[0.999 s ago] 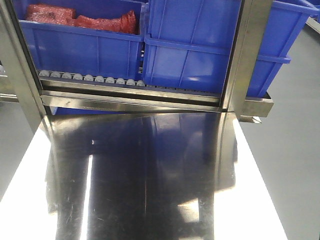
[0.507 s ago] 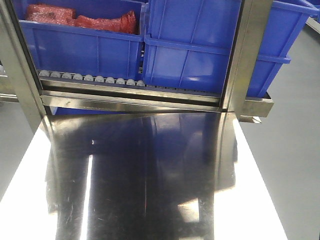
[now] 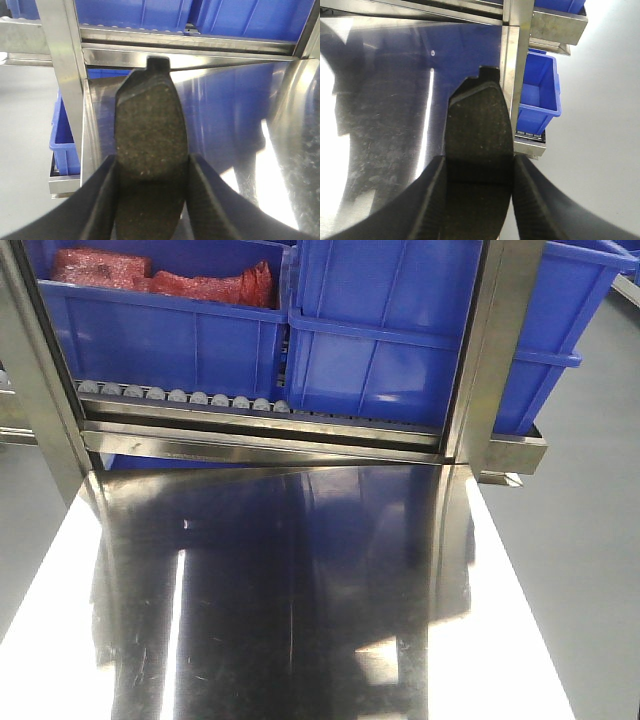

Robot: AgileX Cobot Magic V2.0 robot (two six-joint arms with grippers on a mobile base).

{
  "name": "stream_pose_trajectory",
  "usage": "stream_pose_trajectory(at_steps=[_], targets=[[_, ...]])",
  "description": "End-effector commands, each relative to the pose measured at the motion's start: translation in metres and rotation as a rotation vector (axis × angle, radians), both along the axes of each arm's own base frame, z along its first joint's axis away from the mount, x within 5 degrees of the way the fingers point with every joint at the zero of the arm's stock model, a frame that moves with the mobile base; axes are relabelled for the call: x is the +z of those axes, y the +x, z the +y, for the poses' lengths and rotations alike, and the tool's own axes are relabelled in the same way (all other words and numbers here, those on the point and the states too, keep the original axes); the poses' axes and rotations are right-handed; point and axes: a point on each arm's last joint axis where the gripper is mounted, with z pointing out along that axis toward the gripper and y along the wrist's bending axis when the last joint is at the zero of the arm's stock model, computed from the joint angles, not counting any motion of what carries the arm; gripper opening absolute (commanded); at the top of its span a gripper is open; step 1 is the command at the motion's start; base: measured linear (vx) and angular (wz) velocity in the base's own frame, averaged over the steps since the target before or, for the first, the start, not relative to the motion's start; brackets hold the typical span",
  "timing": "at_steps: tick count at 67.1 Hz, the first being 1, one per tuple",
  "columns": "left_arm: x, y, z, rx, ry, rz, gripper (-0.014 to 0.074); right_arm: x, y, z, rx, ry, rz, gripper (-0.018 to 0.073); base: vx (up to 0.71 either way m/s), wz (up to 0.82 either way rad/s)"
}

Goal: Move and align brake pads A on conveyor

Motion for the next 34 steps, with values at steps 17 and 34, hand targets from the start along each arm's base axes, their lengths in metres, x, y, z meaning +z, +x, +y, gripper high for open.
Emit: stream_pose_trajectory(at_steps=[17,34], targets=[[0.0165,0.0017,-0.0020,-0.019,-0.023,-0.106,-0.0006,0.0154,0.0032,0.0002,-0.004,0.014,-0.102,-0.0004,0.00,0.00],[0.0165,0.0017,-0.0020,-0.019,-0.023,-0.106,-0.0006,0.0154,0.0032,0.0002,-0.004,0.014,-0.102,-0.0004,-0.01,0.02]])
